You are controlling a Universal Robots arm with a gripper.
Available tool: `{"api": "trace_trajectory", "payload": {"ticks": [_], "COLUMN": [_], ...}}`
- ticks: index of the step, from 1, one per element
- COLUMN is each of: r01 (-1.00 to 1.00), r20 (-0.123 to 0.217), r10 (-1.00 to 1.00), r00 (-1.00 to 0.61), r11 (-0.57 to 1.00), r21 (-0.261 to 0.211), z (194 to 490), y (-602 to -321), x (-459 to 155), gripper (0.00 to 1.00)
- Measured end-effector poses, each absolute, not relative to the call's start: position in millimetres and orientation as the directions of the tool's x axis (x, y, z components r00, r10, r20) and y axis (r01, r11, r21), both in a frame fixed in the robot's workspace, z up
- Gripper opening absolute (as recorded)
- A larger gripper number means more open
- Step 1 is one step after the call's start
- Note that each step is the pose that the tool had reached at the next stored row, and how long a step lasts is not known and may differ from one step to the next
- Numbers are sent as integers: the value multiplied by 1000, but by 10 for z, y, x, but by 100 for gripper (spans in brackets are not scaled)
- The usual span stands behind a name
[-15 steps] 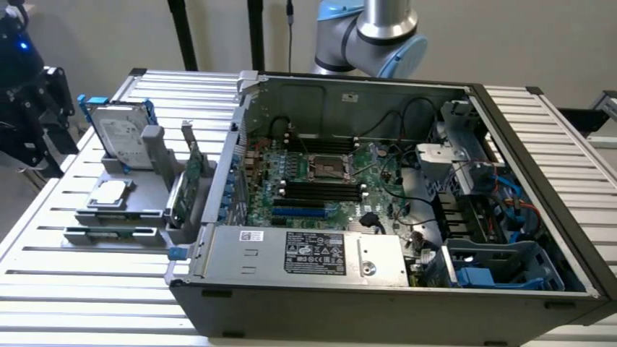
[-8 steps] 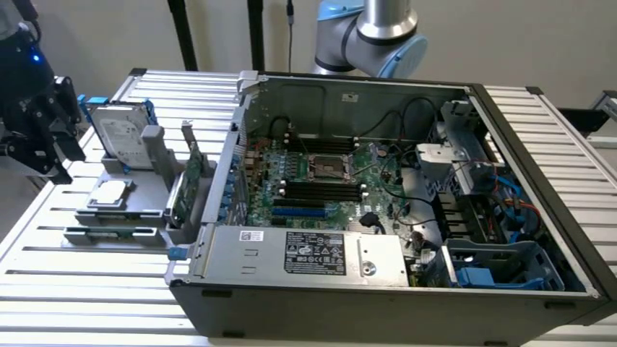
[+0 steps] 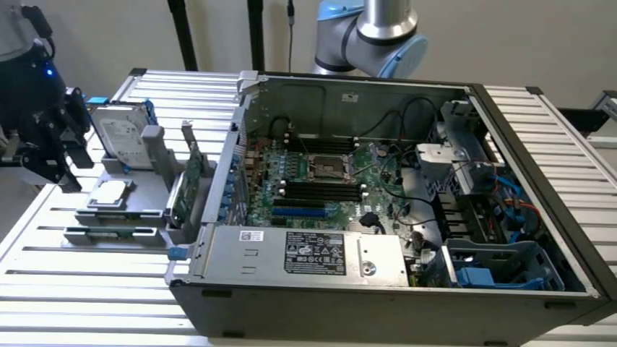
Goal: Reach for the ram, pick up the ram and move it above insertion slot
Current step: 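Pick up the ram and move it above insertion slot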
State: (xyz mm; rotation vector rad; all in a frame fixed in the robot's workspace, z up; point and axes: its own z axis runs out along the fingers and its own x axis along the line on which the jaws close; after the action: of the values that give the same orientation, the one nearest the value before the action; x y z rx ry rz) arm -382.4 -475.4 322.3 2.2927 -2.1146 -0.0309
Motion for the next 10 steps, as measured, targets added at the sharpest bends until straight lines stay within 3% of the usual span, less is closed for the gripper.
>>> {"api": "trace_trajectory", "payload": {"ticks": [10], "r01": [-996], "r20": [0], "r10": [-997], "r00": [81], "r11": [-81], "r21": [29], "z": [3041], "y": [-4794], "x": [-3818], "gripper": [48]}}
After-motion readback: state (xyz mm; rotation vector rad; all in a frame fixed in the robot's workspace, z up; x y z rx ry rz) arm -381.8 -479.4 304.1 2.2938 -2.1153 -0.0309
